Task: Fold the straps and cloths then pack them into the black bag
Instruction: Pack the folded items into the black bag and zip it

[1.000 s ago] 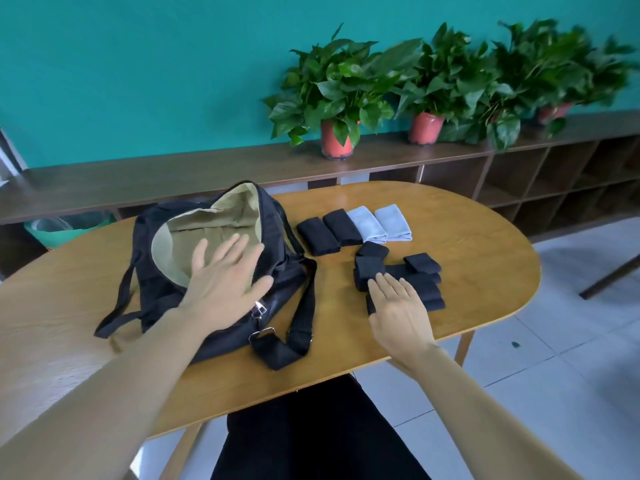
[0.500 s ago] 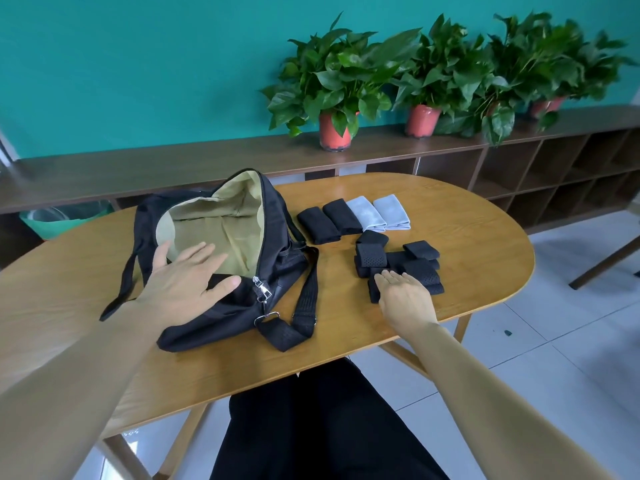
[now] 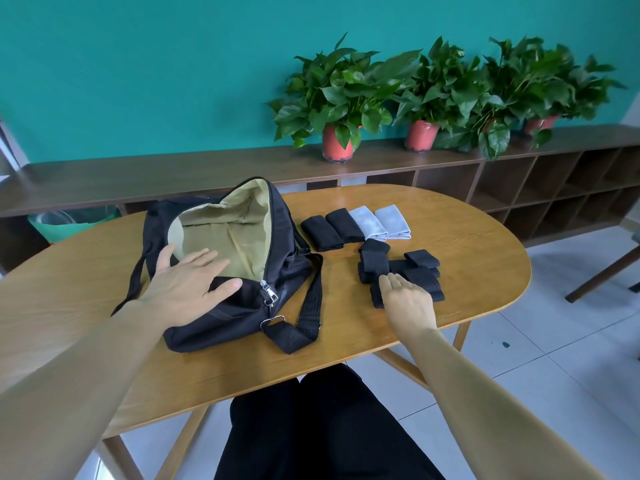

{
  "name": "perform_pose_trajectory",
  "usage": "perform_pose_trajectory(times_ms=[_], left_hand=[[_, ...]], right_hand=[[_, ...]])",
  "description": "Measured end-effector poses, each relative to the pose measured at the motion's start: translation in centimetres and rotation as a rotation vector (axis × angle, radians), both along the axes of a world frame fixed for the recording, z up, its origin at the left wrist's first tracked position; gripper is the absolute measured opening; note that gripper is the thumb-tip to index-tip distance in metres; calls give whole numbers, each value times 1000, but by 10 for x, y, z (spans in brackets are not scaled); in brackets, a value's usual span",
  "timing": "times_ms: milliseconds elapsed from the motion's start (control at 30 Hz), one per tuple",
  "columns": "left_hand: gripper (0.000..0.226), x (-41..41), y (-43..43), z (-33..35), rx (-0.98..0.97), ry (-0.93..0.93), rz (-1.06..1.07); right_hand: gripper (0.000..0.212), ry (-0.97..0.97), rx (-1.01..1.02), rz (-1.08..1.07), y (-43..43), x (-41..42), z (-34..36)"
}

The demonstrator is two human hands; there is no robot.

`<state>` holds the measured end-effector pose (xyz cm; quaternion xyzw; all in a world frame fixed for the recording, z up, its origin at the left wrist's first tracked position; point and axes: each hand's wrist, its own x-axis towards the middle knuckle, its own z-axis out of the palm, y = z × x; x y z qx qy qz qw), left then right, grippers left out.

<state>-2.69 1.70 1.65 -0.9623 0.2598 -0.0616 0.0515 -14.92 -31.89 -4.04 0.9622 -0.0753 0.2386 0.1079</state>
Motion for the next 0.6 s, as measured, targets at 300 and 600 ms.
perform_pose_trajectory(times_ms=[300, 600], left_hand=[[104, 15, 9, 9, -23, -12, -5], [102, 32, 25, 12, -59, -19, 0]], right_hand=[[29, -380, 18, 89, 15, 21, 10], [21, -394, -87, 48, 50, 58, 46]])
